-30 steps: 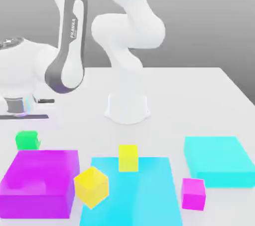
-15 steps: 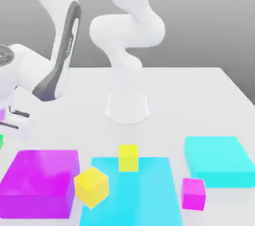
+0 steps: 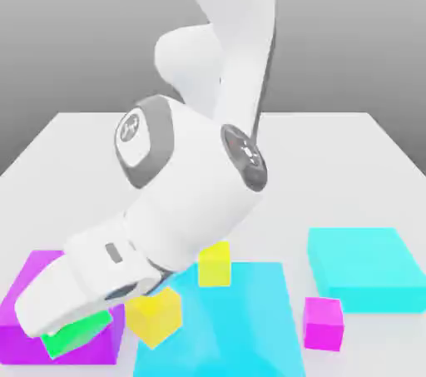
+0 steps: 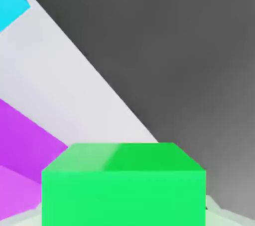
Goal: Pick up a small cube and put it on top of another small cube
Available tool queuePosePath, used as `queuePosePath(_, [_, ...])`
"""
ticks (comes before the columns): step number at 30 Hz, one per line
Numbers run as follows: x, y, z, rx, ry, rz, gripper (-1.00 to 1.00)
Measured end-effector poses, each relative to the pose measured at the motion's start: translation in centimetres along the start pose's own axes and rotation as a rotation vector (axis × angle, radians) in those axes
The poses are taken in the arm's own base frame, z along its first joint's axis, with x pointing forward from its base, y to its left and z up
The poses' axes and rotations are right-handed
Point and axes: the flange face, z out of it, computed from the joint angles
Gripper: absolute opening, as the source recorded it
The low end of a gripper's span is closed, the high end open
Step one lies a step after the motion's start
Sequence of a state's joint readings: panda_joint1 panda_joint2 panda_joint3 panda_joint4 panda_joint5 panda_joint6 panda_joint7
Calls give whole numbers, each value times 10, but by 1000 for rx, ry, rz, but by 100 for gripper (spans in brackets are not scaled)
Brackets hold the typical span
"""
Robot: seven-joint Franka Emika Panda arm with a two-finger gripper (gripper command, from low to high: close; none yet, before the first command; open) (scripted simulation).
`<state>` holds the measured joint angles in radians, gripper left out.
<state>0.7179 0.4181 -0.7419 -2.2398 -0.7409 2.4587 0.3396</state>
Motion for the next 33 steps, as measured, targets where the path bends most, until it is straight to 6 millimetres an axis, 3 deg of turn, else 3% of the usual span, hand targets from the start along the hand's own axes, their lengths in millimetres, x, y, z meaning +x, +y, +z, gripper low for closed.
queuePosePath(5, [5, -51, -39, 116, 48, -226, -100])
queuePosePath(11, [-6, -83, -64, 268, 111, -440, -100])
queuePosePath(22, [-34, -122, -113, 461, 301, -801, -100])
queuePosePath(32, [-64, -148, -155, 517, 513, -1117, -100])
queuePosePath(33, [-66, -145, -152, 522, 531, -1129, -100])
